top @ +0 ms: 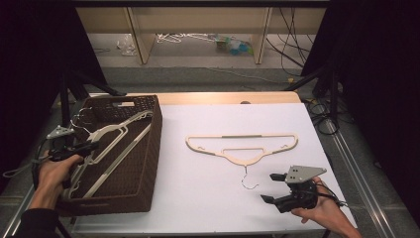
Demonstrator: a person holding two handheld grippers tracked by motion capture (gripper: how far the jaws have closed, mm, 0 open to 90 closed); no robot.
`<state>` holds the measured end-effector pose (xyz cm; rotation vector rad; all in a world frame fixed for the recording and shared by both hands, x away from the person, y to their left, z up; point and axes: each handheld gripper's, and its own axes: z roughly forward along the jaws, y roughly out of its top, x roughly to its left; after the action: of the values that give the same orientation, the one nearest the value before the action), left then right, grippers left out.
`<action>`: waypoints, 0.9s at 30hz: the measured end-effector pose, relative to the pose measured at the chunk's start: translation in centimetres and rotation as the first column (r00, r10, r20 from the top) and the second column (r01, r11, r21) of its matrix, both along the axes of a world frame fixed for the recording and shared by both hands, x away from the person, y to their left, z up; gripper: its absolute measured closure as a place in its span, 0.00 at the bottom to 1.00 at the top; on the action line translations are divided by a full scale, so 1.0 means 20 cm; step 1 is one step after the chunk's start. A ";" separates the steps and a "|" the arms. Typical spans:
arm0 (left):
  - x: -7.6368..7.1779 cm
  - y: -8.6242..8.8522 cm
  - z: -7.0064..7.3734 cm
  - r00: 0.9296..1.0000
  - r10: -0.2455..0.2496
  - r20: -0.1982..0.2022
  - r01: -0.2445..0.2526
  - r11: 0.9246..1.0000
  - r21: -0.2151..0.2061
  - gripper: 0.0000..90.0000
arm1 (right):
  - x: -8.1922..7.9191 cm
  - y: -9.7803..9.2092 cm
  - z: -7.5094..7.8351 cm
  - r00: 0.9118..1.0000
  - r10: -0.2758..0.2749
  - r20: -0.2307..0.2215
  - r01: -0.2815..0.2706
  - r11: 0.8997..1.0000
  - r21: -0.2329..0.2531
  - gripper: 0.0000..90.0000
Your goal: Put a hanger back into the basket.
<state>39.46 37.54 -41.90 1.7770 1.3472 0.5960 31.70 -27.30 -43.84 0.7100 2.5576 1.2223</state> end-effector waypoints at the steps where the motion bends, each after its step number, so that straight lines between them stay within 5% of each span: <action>1: 0.00 0.01 0.00 1.000 0.013 -0.004 -0.013 1.000 0.008 0.82 | 0.00 0.00 0.00 1.000 0.000 0.000 0.000 1.000 0.000 0.27; 3: -0.01 0.01 0.00 0.999 0.046 -0.004 -0.046 0.999 0.019 0.73 | 0.00 0.00 0.00 1.000 0.001 0.001 -0.001 1.000 -0.003 0.27; 4: -0.02 0.00 0.00 0.994 0.105 0.000 -0.105 0.994 0.003 0.69 | 0.00 0.00 -0.01 1.000 0.001 -0.002 -0.001 1.000 -0.002 0.27; 11: -0.06 -0.02 0.05 0.993 0.117 0.029 -0.116 0.992 -0.048 0.58 | 0.01 0.00 -0.02 1.000 -0.001 -0.007 0.001 1.000 0.000 0.27; 18: -0.13 -0.21 0.16 0.994 -0.012 0.105 0.018 0.998 -0.056 0.44 | 0.01 0.00 -0.02 1.000 -0.003 0.000 0.003 1.000 0.007 0.27; 27: -0.25 -0.46 0.26 0.971 -0.139 0.196 0.151 0.987 -0.048 0.36 | 0.02 -0.02 -0.01 0.998 -0.051 0.044 0.049 0.998 0.041 0.27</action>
<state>34.55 28.34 -36.78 1.7034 1.0837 0.6211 32.09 -27.61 -43.97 0.7410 2.4703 1.2624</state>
